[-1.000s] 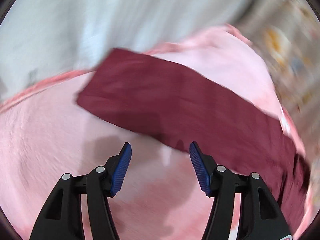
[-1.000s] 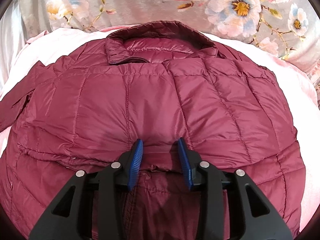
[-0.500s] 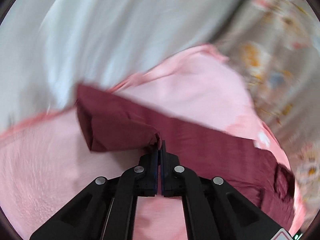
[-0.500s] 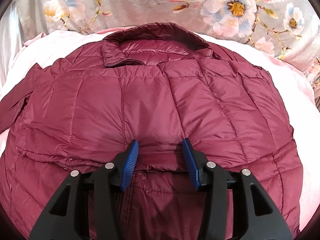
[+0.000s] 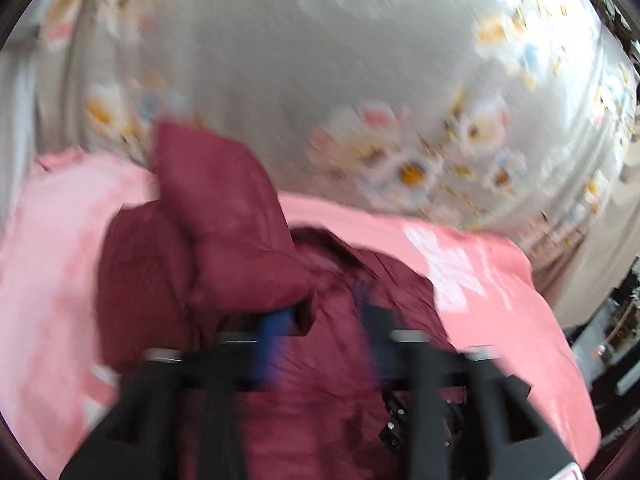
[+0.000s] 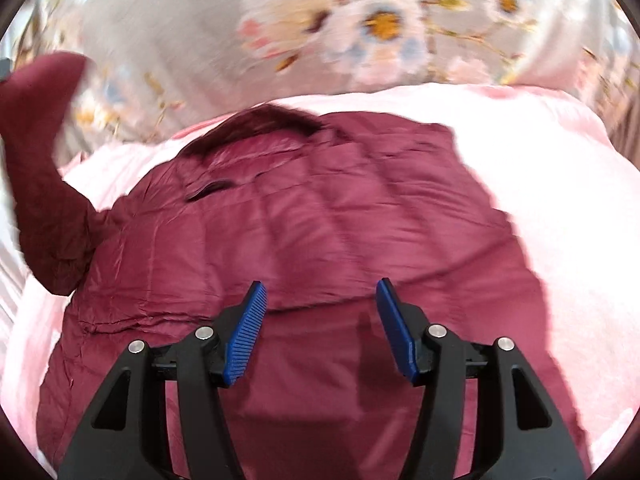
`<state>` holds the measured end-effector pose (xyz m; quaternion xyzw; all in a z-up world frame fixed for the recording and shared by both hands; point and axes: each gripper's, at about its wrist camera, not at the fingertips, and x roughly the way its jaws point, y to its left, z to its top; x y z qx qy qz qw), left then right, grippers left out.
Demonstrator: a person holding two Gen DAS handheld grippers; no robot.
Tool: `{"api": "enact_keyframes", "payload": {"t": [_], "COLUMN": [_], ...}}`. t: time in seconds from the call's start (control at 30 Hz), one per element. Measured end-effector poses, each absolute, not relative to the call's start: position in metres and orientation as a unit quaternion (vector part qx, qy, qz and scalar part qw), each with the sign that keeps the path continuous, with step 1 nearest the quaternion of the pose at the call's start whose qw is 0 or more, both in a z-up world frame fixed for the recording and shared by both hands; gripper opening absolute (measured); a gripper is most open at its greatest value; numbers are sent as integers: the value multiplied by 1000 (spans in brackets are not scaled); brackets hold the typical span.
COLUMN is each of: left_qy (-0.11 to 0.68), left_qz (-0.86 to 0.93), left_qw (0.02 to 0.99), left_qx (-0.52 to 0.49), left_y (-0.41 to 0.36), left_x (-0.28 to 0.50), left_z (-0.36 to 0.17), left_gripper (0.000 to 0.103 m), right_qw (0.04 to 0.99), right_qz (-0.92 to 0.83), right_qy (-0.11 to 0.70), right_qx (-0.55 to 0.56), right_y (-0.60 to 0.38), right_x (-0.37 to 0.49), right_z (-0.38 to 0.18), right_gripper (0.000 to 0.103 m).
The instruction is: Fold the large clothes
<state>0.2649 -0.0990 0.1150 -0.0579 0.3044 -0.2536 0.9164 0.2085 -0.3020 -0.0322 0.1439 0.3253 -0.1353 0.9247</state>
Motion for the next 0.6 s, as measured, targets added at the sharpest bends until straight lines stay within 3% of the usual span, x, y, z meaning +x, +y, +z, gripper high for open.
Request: {"api": "enact_keyframes", "payload": {"t": [0.03,0.2,0.6], "left_qy": [311,356,411], "left_qz": [-250,-234,-106], "left_qw": [914,897,874], "left_qx": [-67,-116,-237], "left_y": [-106,-93,56], "left_x": [261,259,312], "left_z": [103,61,4], "left_gripper": [76,76,75], "right_qw": [926,929,903], "right_qz": [-137,-119,-76], "right_qy": [322,319,376], "right_qx": [145,146,196], "right_y": [-306,-313,-307], "right_x": [202,183,250], "right_z": [-31,-28,-45], "right_gripper": [58,63,65]}}
